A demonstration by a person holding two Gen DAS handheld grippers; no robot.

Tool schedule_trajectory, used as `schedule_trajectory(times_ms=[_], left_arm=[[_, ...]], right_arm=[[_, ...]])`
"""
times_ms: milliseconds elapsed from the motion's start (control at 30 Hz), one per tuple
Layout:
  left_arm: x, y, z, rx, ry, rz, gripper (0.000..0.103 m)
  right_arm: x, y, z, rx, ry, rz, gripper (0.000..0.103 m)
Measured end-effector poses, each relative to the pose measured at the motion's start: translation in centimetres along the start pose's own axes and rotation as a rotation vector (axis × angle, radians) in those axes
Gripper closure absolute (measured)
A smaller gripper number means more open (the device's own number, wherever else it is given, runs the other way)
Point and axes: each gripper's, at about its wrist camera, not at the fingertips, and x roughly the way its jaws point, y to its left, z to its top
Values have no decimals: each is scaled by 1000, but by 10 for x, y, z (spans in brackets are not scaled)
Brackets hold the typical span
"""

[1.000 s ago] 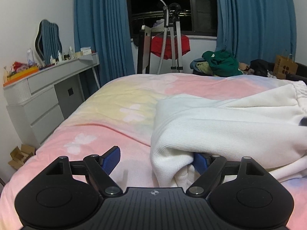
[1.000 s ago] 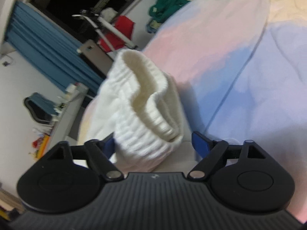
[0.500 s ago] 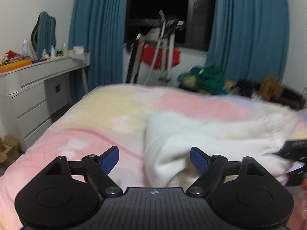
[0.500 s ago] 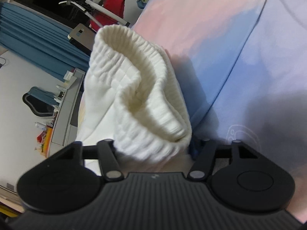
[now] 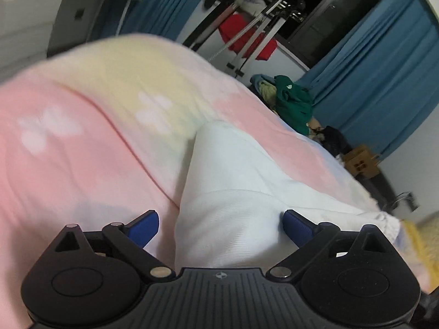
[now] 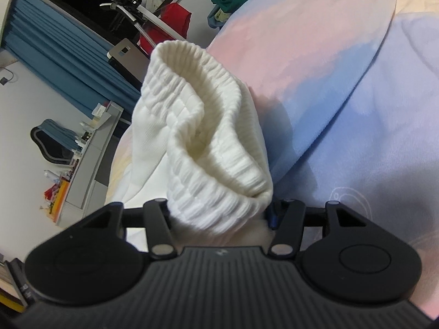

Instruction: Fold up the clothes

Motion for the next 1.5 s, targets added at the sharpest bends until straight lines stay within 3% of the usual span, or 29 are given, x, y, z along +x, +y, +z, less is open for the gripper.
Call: schedule_trajectory(times_ms=[200,400,700,833,933,1233,1367,1500], left_arm=[[20,14,11,-73,117,-87,5],[29,13,4,-37,136,-89,10],[21,-1,-2,88,92,-46,29],[9,-14,0,107,41,-81,42],[-4,-25,0,92,28,-123,44],[-24,-105,7,104,2,-150,45],[-6,-168,20,163,-14,-179,45],[36,-239,27,213,-4,-224,45]], right_arm=[[1,7,-6,-8,-22,-17,45],[7,4,-4,4,-3,-33,44],[5,13,0,7,-5,-40,46],[-7,29,3,-35,-38,-20,48],[-22,37,10,-70,-65,14,50],[-81,32,41,-38,-182,107,50],[-106,15,74,-17,-250,138,50],[-127,-9,114,20,-342,147,50]])
